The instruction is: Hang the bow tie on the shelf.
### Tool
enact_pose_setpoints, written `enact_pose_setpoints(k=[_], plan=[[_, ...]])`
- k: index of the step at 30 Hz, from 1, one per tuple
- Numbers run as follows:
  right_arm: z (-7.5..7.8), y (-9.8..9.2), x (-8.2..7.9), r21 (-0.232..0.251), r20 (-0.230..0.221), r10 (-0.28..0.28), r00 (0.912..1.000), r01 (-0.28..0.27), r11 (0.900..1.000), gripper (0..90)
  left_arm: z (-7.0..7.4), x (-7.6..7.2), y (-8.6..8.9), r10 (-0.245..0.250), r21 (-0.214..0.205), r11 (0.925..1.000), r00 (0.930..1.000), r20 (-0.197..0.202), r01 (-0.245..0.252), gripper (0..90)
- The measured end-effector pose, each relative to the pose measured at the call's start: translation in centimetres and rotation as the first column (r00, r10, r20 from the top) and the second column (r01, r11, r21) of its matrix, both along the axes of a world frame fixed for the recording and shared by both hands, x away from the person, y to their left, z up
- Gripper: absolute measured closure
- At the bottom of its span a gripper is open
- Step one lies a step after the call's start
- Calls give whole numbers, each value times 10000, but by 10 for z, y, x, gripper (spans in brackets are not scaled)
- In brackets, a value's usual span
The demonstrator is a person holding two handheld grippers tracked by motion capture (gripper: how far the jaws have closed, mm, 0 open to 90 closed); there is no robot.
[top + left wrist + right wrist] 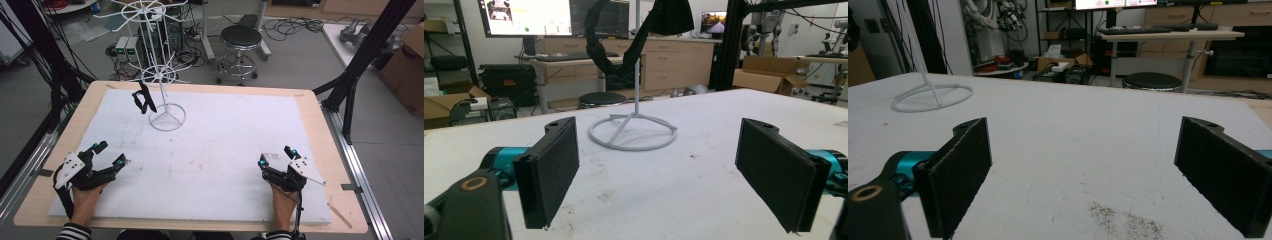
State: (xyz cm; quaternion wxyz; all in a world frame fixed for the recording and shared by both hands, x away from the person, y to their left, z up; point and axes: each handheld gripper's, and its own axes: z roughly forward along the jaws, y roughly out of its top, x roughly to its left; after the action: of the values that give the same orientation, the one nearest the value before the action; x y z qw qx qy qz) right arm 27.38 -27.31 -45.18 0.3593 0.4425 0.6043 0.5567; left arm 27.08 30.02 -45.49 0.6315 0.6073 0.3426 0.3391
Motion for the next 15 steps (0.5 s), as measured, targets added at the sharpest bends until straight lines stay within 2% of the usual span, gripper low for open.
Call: enact_pose_setpoints(k=[15], plan=[[0, -1, 0, -13, 103, -23, 9999, 23, 10000, 71, 0, -1, -1, 29, 83, 10000, 10000, 43, -29, 184]])
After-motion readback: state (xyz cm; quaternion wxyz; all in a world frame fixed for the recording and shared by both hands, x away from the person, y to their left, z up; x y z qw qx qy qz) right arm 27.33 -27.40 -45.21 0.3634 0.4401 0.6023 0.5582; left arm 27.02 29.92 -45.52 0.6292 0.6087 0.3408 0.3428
